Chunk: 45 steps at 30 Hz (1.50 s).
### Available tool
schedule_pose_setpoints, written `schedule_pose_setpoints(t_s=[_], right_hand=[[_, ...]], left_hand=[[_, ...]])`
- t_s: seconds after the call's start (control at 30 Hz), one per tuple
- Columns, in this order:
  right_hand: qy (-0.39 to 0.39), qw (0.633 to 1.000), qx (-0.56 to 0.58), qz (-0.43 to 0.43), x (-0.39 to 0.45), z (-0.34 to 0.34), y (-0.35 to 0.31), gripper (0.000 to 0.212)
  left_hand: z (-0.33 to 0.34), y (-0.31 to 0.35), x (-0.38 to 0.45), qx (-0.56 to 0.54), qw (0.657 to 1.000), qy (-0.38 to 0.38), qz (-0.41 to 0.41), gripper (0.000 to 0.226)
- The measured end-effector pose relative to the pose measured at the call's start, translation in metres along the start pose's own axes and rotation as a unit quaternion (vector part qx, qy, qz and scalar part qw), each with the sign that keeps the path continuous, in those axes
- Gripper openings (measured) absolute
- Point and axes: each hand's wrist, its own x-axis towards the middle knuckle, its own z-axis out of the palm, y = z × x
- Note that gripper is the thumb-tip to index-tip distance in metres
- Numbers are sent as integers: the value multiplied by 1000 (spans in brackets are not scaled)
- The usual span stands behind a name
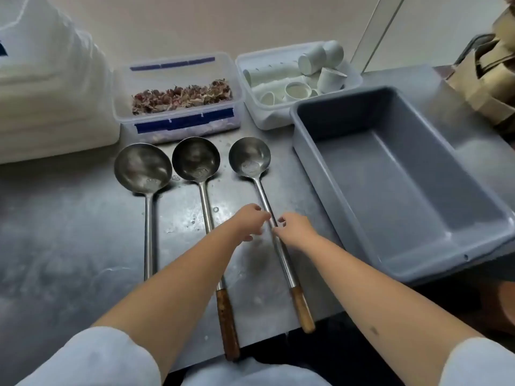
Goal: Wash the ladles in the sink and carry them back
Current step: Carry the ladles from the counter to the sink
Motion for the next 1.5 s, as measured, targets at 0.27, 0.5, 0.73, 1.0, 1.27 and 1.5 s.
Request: schedule_pose_setpoints(t_s=[0.27, 0.5, 0.73, 1.0, 1.27, 1.5], right_hand=[[-1, 991, 123, 51, 22, 12, 9, 28], [-95, 948, 298, 64, 26, 13, 10, 30], [-133, 880, 452, 67, 12, 3, -7, 25], [-135, 878, 452, 79, 0, -11, -16, 19], [-127, 868, 477, 59, -34, -31, -29, 22], [-115, 847, 517, 32, -75, -54, -40, 24]], left_hand=[[24, -5, 31, -212, 976, 38, -28, 12], [19, -6, 38, -236, 972, 9, -10, 9], [9, 3, 30, -271, 962, -5, -2, 14], [-2, 6, 19, -245, 969, 15, -3, 20], [-7, 12, -4, -248, 968, 24, 39, 10], [-11, 27, -37, -215, 971, 14, 103, 12]])
